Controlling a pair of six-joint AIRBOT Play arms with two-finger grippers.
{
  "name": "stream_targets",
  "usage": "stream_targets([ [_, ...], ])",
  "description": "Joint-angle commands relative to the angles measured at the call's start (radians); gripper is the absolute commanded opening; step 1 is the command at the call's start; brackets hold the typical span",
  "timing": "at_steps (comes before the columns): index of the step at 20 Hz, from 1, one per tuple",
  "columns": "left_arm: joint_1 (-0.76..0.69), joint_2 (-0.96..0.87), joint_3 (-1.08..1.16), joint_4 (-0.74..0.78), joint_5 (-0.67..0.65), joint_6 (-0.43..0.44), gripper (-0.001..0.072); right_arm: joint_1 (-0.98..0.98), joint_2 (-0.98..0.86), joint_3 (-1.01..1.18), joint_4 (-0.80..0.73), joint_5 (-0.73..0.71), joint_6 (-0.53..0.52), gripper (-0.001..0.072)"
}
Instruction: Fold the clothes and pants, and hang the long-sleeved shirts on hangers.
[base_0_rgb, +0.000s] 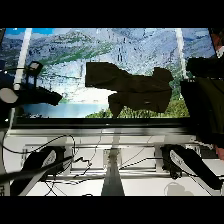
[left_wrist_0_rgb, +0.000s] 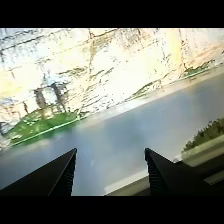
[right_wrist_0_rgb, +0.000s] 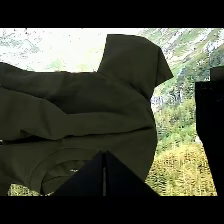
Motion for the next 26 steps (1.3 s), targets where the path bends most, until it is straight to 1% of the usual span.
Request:
stream_targets([
  [1, -0.035, -0.119, -0.035, -0.088, 0.097, 0.001, 0.0476, 0.001, -0.001, 0.000, 0.000, 0.000, 0.000, 0.0010],
  [5, -0.058, -0.237, -0.033, -0.109, 0.104, 0.002, 0.0477, 0.001, -0.001, 0.000, 0.001, -0.002, 0.001, 0.0010],
  [10, -0.058, -0.250, -0.032, -0.109, 0.107, 0.003, 0.0477, 0.001, -0.001, 0.000, 0.001, -0.223, 0.002, 0.0010],
  [12, -0.058, -0.250, -0.032, -0.109, 0.106, 0.002, 0.0477, 0.001, 0.002, 0.000, 0.014, -0.255, 0.003, 0.0010],
  [13, -0.058, -0.250, -0.032, -0.109, 0.106, 0.002, 0.0477, 0.001, 0.001, 0.000, 0.024, -0.224, -0.004, 0.0010],
  [15, -0.058, -0.250, -0.032, -0.109, 0.106, 0.002, 0.0476, 0.001, 0.004, -0.026, 0.045, -0.060, -0.055, 0.0009],
  [16, -0.058, -0.250, -0.032, -0.109, 0.106, 0.002, 0.0477, 0.010, 0.020, -0.082, 0.098, -0.001, -0.088, 0.0009],
  [18, -0.058, -0.250, -0.032, -0.109, 0.106, 0.002, 0.0477, 0.060, 0.082, -0.261, 0.244, -0.008, -0.104, 0.0009],
  [20, -0.058, -0.250, -0.032, -0.110, 0.106, 0.001, 0.0476, 0.147, 0.155, -0.489, 0.392, -0.098, -0.092, 0.0010],
  [21, -0.058, -0.250, -0.032, -0.117, 0.106, 0.001, 0.0477, 0.195, 0.183, -0.598, 0.463, -0.171, -0.059, 0.0010],
  [22, -0.058, -0.250, -0.032, -0.124, 0.106, 0.001, 0.0477, 0.248, 0.199, -0.706, 0.536, -0.278, -0.005, 0.0015],
  [23, -0.058, -0.250, -0.032, -0.131, 0.106, 0.002, 0.0477, 0.295, 0.197, -0.790, 0.595, -0.392, 0.058, 0.0117],
  [24, -0.058, -0.250, -0.032, -0.140, 0.106, 0.001, 0.0477, 0.342, 0.187, -0.863, 0.647, -0.513, 0.115, 0.0422],
  [25, -0.058, -0.250, -0.032, -0.153, 0.106, 0.001, 0.0477, 0.382, 0.171, -0.912, 0.681, -0.616, 0.162, 0.0652],
  [26, -0.058, -0.250, -0.032, -0.171, 0.106, 0.001, 0.0477, 0.418, 0.147, -0.944, 0.708, -0.703, 0.218, 0.0682],
])
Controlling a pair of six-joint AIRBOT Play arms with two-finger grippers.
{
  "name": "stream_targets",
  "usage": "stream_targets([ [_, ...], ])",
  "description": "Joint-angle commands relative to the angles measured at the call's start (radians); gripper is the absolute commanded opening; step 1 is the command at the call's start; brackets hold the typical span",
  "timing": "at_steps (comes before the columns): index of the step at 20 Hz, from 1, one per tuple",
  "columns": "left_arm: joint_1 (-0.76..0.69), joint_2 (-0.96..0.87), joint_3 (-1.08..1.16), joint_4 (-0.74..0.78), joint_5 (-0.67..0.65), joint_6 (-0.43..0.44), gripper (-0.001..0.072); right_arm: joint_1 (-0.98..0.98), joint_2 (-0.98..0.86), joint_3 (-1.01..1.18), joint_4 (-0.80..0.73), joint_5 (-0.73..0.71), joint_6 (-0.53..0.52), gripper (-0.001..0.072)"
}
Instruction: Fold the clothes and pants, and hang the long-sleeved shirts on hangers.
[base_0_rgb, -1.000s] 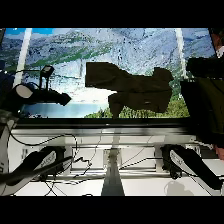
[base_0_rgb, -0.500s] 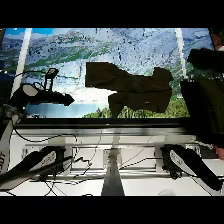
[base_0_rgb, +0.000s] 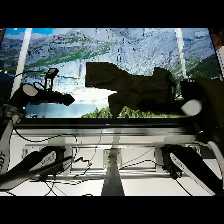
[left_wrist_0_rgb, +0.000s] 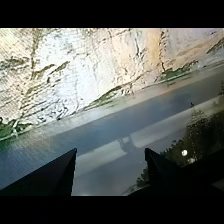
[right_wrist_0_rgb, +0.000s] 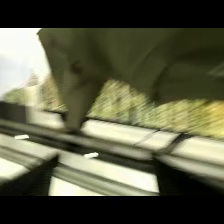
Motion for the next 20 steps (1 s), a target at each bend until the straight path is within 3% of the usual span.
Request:
stream_targets([
  [1, 0.000, -0.001, 0.000, -0.047, 0.000, 0.000, 0.0477, 0.135, -0.045, -0.184, 0.177, -0.354, 0.202, 0.0682],
  [7, 0.000, -0.001, 0.000, -0.063, 0.000, 0.000, 0.0477, 0.154, -0.264, -0.181, 0.282, -0.531, 0.525, 0.0681],
  [9, 0.000, -0.001, 0.000, -0.063, 0.000, 0.000, 0.0476, 0.154, -0.316, -0.181, 0.318, -0.594, 0.569, 0.0679],
  [10, 0.000, -0.001, 0.000, -0.063, 0.000, 0.000, 0.0477, 0.154, -0.332, -0.181, 0.348, -0.631, 0.574, 0.0633],
  [11, 0.000, -0.001, 0.000, -0.063, 0.001, 0.000, 0.0477, 0.154, -0.342, -0.178, 0.367, -0.666, 0.574, 0.0499],
  [12, 0.000, -0.001, -0.001, -0.063, 0.001, 0.000, 0.0477, 0.153, -0.349, -0.171, 0.368, -0.698, 0.573, 0.0425],
  [13, 0.000, -0.001, 0.000, -0.063, 0.001, 0.000, 0.0476, 0.151, -0.355, -0.158, 0.366, -0.728, 0.571, 0.0422],
  [14, 0.000, -0.001, 0.000, -0.063, 0.001, 0.000, 0.0477, 0.151, -0.357, -0.144, 0.363, -0.746, 0.563, 0.0338],
  [15, 0.000, -0.001, 0.000, -0.063, 0.001, 0.000, 0.0477, 0.151, -0.357, -0.126, 0.340, -0.763, 0.562, 0.0182],
  [16, 0.000, -0.001, 0.000, -0.063, 0.005, 0.000, 0.0477, 0.151, -0.357, -0.106, 0.293, -0.772, 0.562, 0.0072],
  [17, 0.000, -0.001, 0.000, -0.063, 0.008, 0.000, 0.0477, 0.151, -0.356, -0.084, 0.230, -0.782, 0.562, 0.0012],
  [20, 0.000, -0.001, 0.000, -0.063, 0.008, 0.000, 0.0477, 0.135, -0.351, -0.009, 0.056, -0.763, 0.562, 0.0010],
])
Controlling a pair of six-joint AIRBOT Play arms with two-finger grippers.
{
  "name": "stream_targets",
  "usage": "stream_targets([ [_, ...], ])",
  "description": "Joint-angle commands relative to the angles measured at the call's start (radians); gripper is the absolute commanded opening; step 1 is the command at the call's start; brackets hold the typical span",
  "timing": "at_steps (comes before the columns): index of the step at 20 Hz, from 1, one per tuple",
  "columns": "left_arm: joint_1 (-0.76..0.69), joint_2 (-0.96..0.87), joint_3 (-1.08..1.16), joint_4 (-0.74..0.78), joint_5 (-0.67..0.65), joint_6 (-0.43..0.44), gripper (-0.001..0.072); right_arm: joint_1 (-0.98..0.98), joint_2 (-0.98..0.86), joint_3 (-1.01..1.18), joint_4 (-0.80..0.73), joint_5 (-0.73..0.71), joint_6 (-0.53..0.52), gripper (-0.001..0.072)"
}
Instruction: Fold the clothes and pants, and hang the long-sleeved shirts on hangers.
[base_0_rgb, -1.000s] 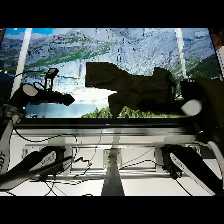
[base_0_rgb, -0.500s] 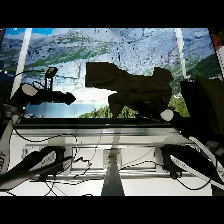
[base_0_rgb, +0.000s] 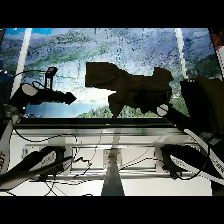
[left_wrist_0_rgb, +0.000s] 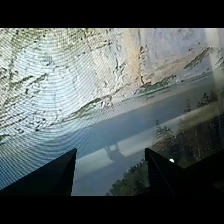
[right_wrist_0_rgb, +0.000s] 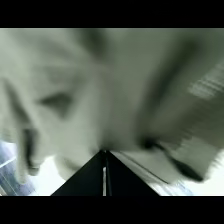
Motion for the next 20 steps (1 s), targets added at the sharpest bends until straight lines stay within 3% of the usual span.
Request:
stream_targets([
  [1, 0.000, -0.001, 0.000, 0.000, 0.003, 0.000, 0.0477, -0.027, 0.005, 0.084, -0.191, 0.022, 0.005, 0.0010],
  [4, 0.000, -0.001, 0.000, 0.000, 0.003, 0.000, 0.0477, -0.063, 0.016, 0.126, -0.212, 0.284, 0.005, 0.0020],
  [5, 0.000, -0.001, 0.000, 0.000, 0.003, 0.000, 0.0477, -0.058, 0.016, 0.126, -0.209, 0.389, 0.007, 0.0103],
  [7, 0.000, -0.001, 0.000, 0.000, 0.003, 0.000, 0.0477, -0.037, 0.008, 0.126, -0.209, 0.534, 0.007, 0.0479],
  [8, 0.000, -0.001, 0.000, 0.000, 0.003, 0.000, 0.0476, -0.027, 0.002, 0.126, -0.209, 0.560, 0.007, 0.0526],
  [12, 0.000, -0.001, 0.000, 0.000, 0.003, 0.000, 0.0476, 0.007, -0.061, 0.127, -0.192, 0.424, 0.130, 0.0525],
  [15, 0.000, -0.001, 0.000, 0.000, 0.003, 0.000, 0.0476, 0.007, -0.130, 0.127, -0.191, 0.395, 0.369, 0.0524],
  [17, 0.000, -0.001, 0.000, 0.000, 0.003, 0.000, 0.0477, 0.007, -0.164, 0.127, -0.192, 0.320, 0.383, 0.0516],
  [18, 0.000, -0.001, 0.000, 0.000, 0.003, 0.000, 0.0477, 0.007, -0.172, 0.127, -0.194, 0.267, 0.383, 0.0457],
  [20, 0.000, -0.001, 0.000, 0.000, 0.003, 0.000, 0.0477, 0.005, -0.170, 0.128, -0.195, 0.155, 0.351, 0.0075],
])
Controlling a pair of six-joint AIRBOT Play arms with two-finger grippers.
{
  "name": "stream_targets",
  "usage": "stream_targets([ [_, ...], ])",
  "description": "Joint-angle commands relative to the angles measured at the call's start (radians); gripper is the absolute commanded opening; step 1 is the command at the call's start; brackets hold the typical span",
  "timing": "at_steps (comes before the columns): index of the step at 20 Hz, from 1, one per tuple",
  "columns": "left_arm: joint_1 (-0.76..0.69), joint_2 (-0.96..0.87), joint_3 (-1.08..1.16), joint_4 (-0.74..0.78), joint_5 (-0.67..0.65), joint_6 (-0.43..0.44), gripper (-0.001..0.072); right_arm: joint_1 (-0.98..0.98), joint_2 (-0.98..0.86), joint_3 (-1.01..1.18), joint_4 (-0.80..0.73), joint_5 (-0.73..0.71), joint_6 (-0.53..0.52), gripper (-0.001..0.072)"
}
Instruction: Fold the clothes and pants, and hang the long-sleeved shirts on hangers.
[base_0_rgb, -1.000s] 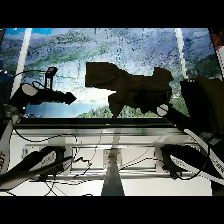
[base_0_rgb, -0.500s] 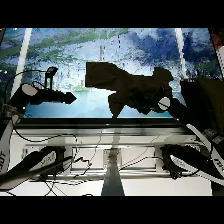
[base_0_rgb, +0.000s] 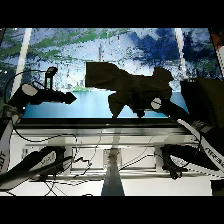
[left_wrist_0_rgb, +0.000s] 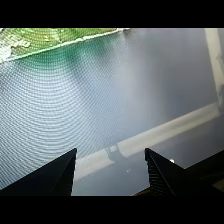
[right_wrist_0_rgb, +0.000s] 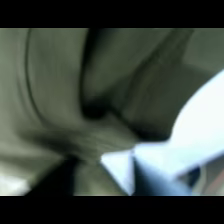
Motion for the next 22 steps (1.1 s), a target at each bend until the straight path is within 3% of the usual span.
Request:
stream_targets([
  [1, 0.000, -0.001, 0.000, 0.000, 0.000, 0.000, 0.0477, 0.000, -0.017, 0.007, -0.004, -0.179, -0.009, 0.0010],
  [4, 0.000, -0.001, 0.000, 0.000, 0.000, 0.000, 0.0477, -0.008, -0.003, 0.058, -0.066, -0.173, -0.194, 0.0009],
  [6, 0.000, -0.001, 0.000, 0.000, 0.000, 0.000, 0.0477, -0.020, 0.014, 0.110, -0.135, -0.080, -0.341, 0.0009],
  [9, 0.000, -0.001, 0.000, -0.001, 0.000, 0.000, 0.0477, -0.040, 0.057, 0.166, -0.264, 0.065, -0.364, 0.0007],
  [12, 0.000, -0.001, 0.000, -0.085, 0.000, 0.000, 0.0476, -0.043, 0.137, 0.197, -0.379, 0.210, -0.495, 0.0007],
  [15, 0.000, -0.001, 0.000, -0.190, 0.012, 0.000, 0.0477, -0.032, 0.143, 0.193, -0.337, 0.341, -0.466, 0.0034],
  [17, 0.000, -0.001, 0.000, -0.218, 0.018, 0.000, 0.0477, -0.022, 0.113, 0.188, -0.338, 0.345, -0.353, 0.0310],
  [20, 0.000, -0.001, 0.000, -0.217, 0.018, 0.000, 0.0477, -0.025, 0.047, 0.178, -0.341, 0.342, -0.317, 0.0343],
  [22, 0.000, -0.001, 0.000, -0.216, 0.019, 0.000, 0.0477, -0.025, 0.005, 0.178, -0.337, 0.329, -0.224, 0.0344],
])
